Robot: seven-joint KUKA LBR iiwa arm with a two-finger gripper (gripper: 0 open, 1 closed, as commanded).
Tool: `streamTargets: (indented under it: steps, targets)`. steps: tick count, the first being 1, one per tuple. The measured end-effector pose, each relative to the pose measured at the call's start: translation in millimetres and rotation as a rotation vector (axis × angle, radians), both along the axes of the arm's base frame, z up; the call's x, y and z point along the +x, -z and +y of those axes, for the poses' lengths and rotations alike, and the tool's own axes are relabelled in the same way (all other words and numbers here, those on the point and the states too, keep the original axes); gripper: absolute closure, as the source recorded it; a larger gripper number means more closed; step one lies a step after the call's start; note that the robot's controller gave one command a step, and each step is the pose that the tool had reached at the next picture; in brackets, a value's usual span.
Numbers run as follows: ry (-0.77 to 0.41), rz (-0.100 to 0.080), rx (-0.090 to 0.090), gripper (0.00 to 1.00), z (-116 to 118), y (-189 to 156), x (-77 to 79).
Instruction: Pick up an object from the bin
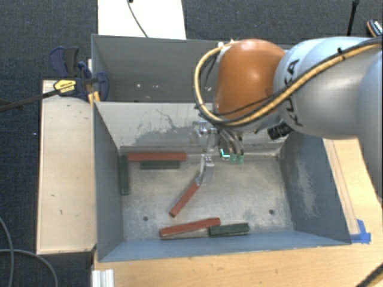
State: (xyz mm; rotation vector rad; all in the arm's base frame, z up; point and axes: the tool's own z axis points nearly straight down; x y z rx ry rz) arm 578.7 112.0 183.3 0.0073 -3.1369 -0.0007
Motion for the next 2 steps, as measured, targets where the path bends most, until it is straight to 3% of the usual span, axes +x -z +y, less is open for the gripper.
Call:
streamTargets:
  steps: [1, 2]
  targets:
    - [-0.037, 0.002, -0.001, 0.0, -9.6, 117.4, -30.8]
    - [-0.031, -0.007, 0.001, 1.0, -9.0, 112.9, -27.7]
